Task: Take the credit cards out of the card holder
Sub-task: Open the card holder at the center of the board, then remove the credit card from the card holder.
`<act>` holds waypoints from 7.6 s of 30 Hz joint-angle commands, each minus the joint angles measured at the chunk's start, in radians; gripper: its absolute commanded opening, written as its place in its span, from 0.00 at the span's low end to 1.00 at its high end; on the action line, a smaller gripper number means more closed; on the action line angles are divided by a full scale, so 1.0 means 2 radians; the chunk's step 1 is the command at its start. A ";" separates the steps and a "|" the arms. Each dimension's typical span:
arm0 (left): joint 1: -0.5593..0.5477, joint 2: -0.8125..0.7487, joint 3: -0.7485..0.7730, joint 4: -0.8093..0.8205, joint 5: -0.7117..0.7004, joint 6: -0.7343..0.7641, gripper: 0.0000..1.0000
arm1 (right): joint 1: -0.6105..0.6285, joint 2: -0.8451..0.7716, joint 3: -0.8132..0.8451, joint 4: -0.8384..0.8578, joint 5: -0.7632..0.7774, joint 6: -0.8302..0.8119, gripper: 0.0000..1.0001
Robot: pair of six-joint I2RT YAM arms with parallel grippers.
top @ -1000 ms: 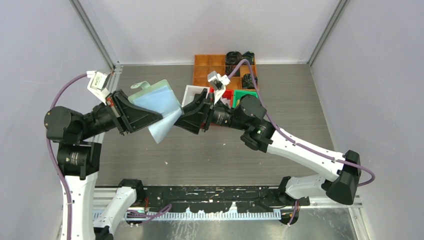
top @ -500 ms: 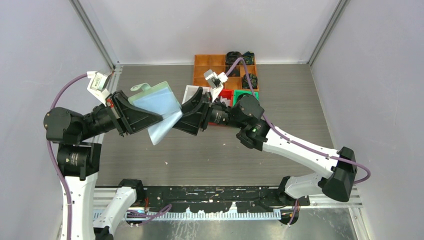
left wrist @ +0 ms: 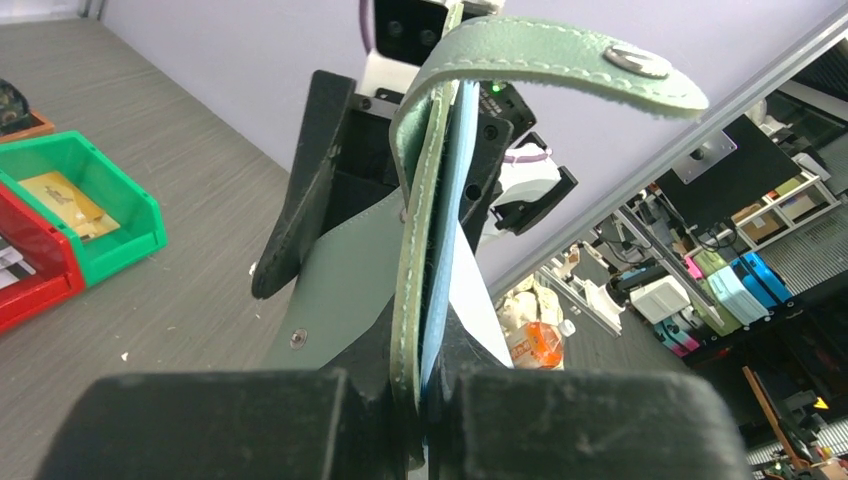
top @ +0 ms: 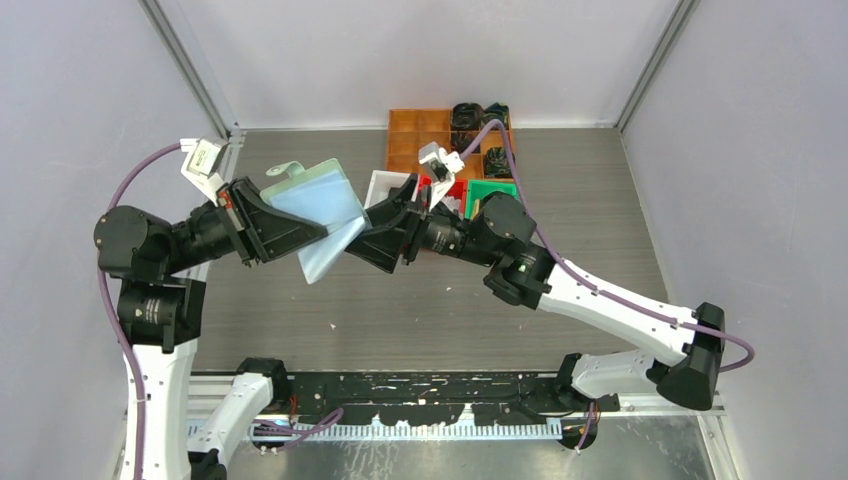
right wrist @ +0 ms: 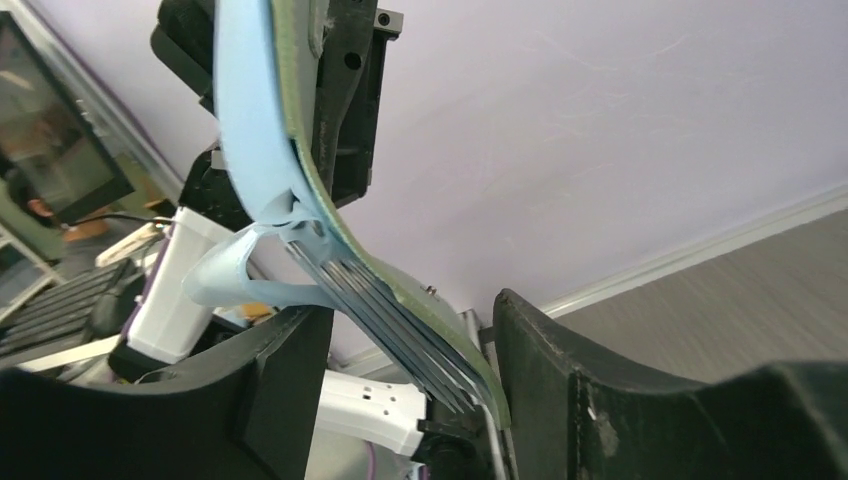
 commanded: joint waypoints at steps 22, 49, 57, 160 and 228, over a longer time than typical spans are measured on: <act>-0.003 -0.002 0.002 0.002 0.036 -0.005 0.00 | 0.034 -0.037 0.076 -0.125 0.118 -0.195 0.86; -0.003 -0.001 0.005 0.004 0.041 -0.009 0.00 | 0.035 -0.011 0.067 -0.003 -0.011 -0.020 0.02; -0.003 0.003 0.064 -0.129 0.009 0.154 1.00 | 0.029 -0.030 0.055 -0.009 0.034 0.001 0.01; -0.003 -0.101 -0.009 -0.175 -0.093 0.278 0.56 | -0.031 0.003 0.095 -0.114 0.014 0.130 0.01; -0.003 -0.027 0.013 -0.098 -0.124 0.064 0.00 | -0.032 -0.111 -0.086 -0.004 -0.135 0.053 0.39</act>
